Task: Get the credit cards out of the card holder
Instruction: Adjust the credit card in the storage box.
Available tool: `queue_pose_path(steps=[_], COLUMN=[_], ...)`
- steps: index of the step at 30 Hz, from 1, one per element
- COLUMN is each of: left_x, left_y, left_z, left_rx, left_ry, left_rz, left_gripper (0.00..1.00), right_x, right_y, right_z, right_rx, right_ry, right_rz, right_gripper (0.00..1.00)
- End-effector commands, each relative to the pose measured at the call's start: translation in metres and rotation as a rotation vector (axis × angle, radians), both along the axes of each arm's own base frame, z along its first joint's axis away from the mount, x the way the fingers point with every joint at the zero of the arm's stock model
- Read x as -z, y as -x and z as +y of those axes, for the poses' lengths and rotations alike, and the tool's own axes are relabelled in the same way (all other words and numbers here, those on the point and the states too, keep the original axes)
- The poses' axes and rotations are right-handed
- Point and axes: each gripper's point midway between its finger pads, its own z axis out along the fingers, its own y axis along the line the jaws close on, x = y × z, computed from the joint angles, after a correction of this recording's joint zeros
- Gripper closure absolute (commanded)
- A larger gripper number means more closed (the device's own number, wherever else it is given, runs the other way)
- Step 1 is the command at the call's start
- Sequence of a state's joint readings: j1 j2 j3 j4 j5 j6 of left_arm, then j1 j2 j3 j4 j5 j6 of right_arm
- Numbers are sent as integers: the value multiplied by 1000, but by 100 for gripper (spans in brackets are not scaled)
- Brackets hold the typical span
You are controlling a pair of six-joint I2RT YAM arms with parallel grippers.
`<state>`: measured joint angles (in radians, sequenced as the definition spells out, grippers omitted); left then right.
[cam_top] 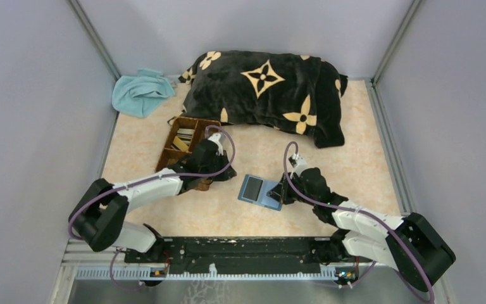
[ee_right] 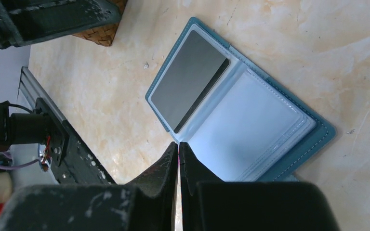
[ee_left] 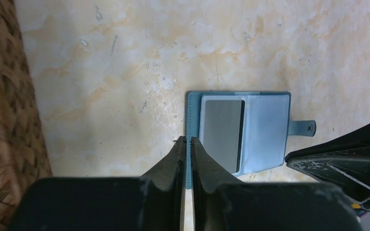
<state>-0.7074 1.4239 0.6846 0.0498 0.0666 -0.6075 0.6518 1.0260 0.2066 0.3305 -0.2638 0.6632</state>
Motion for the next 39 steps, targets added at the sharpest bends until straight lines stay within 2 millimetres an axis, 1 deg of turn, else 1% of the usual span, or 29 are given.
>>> queue_pose_path(steps=[1,4,5,6,8,9,10,13,14,15,16,17,20,26,32,35,39], left_x=[-50,-85,-93,-97,-100,-99,-98,-101,-103,-106,-108,-108,-100,-61,-35,-18,1], left_y=[-22,-43,-50,-59,-77,-89,-97,-117,-123,-128,-133,-137,-149,-162,-170,-175,-185], left_z=[16,45,56,69,102,126,141,180,189,196,201,204,207,216,218,219,215], left_rx=[-121,-260,-298,-344,-441,-509,-549,-677,-709,-735,-753,-762,-772,-820,-823,-818,-801], left_ry=[17,-5,-15,-26,-19,-12,-9,-23,-22,-18,-14,-13,-33,-78,-94,-110,-116], left_rz=[-172,-245,-249,-236,-184,-158,-147,-150,-150,-155,-157,-156,-143,-63,-32,-2,40], left_gripper=[84,77,75,74,73,73,73,72,70,65,62,60,59,58,57,57,56], right_x=[-24,-19,-18,-16,-14,-13,-12,-11,-10,-9,-7,-5,-2,2,5,6,6], right_y=[-12,-9,-8,-7,-6,-5,-4,-2,-2,-1,0,1,4,5,6,6,6], right_z=[9,8,8,7,8,9,9,10,9,9,8,7,4,3,1,1,1], right_rx=[9,8,7,6,-3,-7,-11,-17,-17,-18,-17,-15,-9,-7,-3,-3,-4], right_ry=[-57,-61,-60,-59,-58,-60,-61,-69,-71,-69,-69,-67,-64,-58,-46,-40,-39], right_rz=[-67,-64,-61,-58,-52,-49,-46,-41,-40,-37,-33,-30,-25,-19,-13,-11,-13], right_gripper=[96,96,96,96,96,96,96,96,96,96,96,96,96,96,96,96,96])
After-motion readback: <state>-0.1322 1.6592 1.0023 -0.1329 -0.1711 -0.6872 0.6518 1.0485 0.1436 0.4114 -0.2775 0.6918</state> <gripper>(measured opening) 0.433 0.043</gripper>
